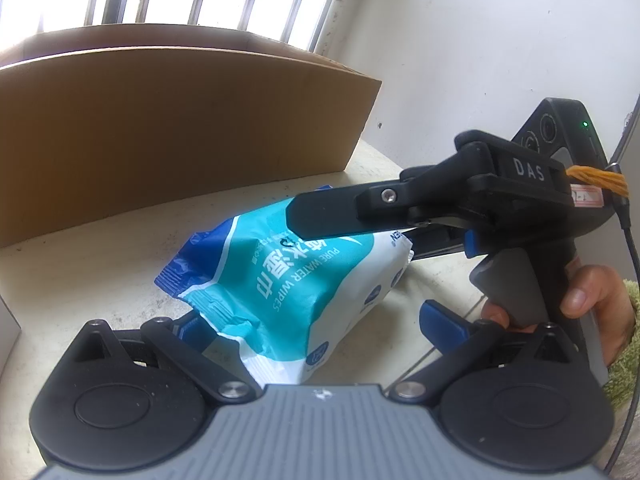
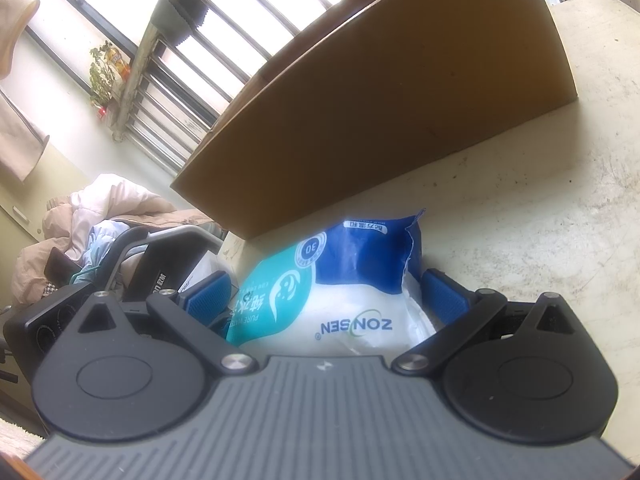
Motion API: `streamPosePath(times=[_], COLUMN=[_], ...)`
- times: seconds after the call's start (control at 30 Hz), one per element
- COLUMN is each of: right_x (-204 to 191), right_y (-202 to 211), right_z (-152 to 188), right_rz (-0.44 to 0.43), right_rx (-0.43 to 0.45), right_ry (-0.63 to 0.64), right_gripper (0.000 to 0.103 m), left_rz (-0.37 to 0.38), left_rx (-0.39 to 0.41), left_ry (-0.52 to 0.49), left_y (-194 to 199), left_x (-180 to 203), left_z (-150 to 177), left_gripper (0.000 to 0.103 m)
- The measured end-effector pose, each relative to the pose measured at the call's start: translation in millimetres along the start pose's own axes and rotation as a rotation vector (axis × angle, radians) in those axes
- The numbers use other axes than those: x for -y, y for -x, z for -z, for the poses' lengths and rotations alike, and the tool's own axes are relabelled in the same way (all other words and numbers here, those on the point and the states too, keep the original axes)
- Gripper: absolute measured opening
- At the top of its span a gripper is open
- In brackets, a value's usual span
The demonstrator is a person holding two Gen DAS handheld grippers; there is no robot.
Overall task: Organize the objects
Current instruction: 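Hold the blue-and-white wipes pack in the right gripper beside the box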
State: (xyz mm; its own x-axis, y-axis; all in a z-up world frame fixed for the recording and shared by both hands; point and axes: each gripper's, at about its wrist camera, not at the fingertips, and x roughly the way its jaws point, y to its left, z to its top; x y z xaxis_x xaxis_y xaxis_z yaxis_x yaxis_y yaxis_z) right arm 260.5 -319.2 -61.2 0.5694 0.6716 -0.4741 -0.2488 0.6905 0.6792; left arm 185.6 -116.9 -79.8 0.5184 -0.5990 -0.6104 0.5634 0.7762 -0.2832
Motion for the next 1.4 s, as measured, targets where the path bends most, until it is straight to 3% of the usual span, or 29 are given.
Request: streamPosePath(times=[0.53, 0.63, 1.07, 1.4], right_x=[1, 1, 4, 5], right_y=[0, 0, -1, -2], right_z=[0, 0, -1, -1], right_rz=[0.001, 0.001, 0.005, 0.010], right_rx=[0.000, 0.000, 0.001, 0.003], right_ry=[0.004, 0.003, 0.008, 0.017], right_gripper=[0.102, 0.102, 0.102, 0.102], left_rz=[0.005, 0.007, 0.012, 0.009], left_rx=[0.006, 0.008, 0.013, 0.015], left_ry=[-0.002, -0.002, 0.000, -0.020], left_y=[-14, -6, -18, 4], left_x=[21, -3, 10, -24], left_z=[-2, -1, -1, 10], left_gripper=[0.103, 0.103, 0.103, 0.103])
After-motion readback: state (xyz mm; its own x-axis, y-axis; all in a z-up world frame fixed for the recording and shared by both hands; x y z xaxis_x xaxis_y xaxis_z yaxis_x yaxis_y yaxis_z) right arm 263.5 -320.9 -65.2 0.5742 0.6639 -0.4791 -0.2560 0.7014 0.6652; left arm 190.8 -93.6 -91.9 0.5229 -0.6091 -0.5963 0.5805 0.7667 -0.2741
